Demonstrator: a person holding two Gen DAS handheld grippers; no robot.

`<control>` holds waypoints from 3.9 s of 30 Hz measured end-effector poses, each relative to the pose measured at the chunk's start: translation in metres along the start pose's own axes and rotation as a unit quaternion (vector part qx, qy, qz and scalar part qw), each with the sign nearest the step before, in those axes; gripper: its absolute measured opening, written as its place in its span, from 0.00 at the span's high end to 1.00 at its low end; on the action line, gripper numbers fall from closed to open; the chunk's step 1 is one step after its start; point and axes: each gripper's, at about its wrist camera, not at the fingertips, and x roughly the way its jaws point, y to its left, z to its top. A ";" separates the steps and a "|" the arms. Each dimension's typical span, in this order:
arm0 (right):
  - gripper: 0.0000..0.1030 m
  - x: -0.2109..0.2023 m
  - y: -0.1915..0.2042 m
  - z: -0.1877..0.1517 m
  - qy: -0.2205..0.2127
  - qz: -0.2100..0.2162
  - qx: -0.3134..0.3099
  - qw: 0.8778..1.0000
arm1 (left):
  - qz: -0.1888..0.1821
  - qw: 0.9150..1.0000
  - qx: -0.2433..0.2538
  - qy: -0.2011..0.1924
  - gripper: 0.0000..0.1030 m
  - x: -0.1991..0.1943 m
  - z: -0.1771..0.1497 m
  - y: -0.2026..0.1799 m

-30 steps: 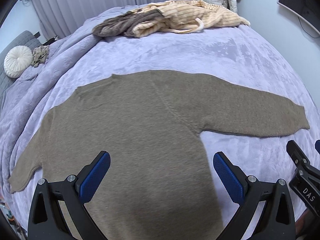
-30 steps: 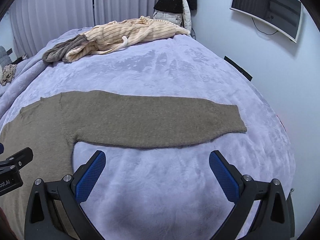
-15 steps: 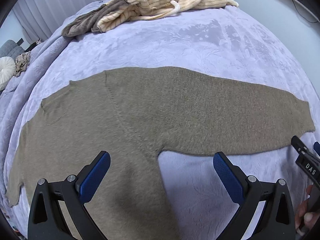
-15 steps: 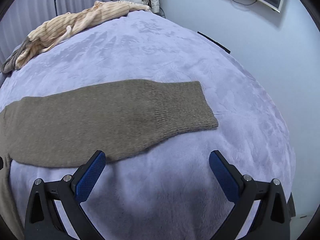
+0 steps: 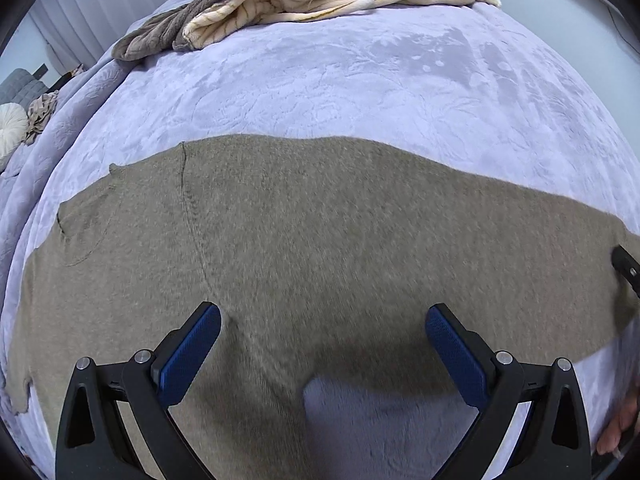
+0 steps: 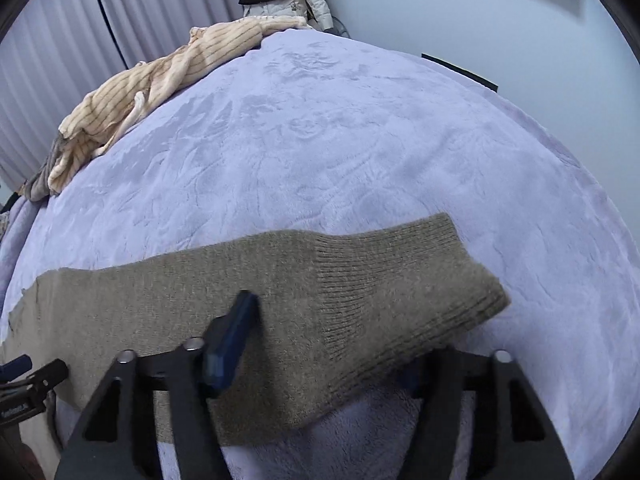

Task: Fold small clothes
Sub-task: 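Close the right tool on the ribbed sleeve cuff, then carry the sleeve across the sweater body with the right tool, release, then move the left tool to the cuff of the other sleeve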

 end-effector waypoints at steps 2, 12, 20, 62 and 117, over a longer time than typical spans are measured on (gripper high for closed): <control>0.91 -0.002 -0.002 0.001 -0.001 0.028 0.007 1.000 | 0.001 1.000 -0.008 0.006 0.00 0.008 0.004 0.002; 0.94 -0.046 0.006 -0.002 -0.070 -0.008 0.002 0.998 | 0.002 1.000 0.022 0.011 0.00 0.010 0.004 -0.008; 0.94 -0.075 0.021 0.007 -0.087 -0.009 -0.009 0.996 | -0.014 0.999 0.026 -0.036 0.00 -0.037 -0.009 0.010; 0.94 -0.161 0.423 -0.070 -0.106 0.089 -0.192 0.972 | -0.050 0.984 -0.161 -0.051 0.00 -0.068 -0.150 0.327; 0.23 -0.013 0.394 -0.144 0.058 0.022 -0.334 0.941 | -0.022 0.989 -0.146 -0.009 0.00 -0.003 -0.120 0.311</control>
